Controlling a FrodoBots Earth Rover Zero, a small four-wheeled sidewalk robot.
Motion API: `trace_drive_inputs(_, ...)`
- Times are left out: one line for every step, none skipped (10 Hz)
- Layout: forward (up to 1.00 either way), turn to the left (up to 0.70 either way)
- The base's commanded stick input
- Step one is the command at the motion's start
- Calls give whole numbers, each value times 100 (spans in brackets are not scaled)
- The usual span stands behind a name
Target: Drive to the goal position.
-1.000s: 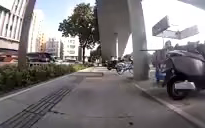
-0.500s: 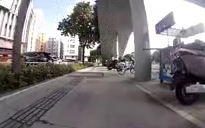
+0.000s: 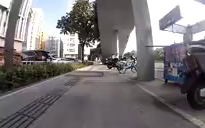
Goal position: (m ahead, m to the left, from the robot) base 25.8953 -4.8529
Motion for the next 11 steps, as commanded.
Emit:
trace_drive_inputs(45, 0)
trace_drive_inputs(45, 0)
trace_drive_inputs(45, 0)
trace_drive_inputs(45, 0)
trace_drive_inputs(45, 0)
trace_drive_inputs(45, 0)
trace_drive_inputs(45, 0)
trace_drive_inputs(45, 0)
trace_drive_inputs(45, 0)
trace_drive_inputs(45, 0)
trace_drive_inputs(45, 0)
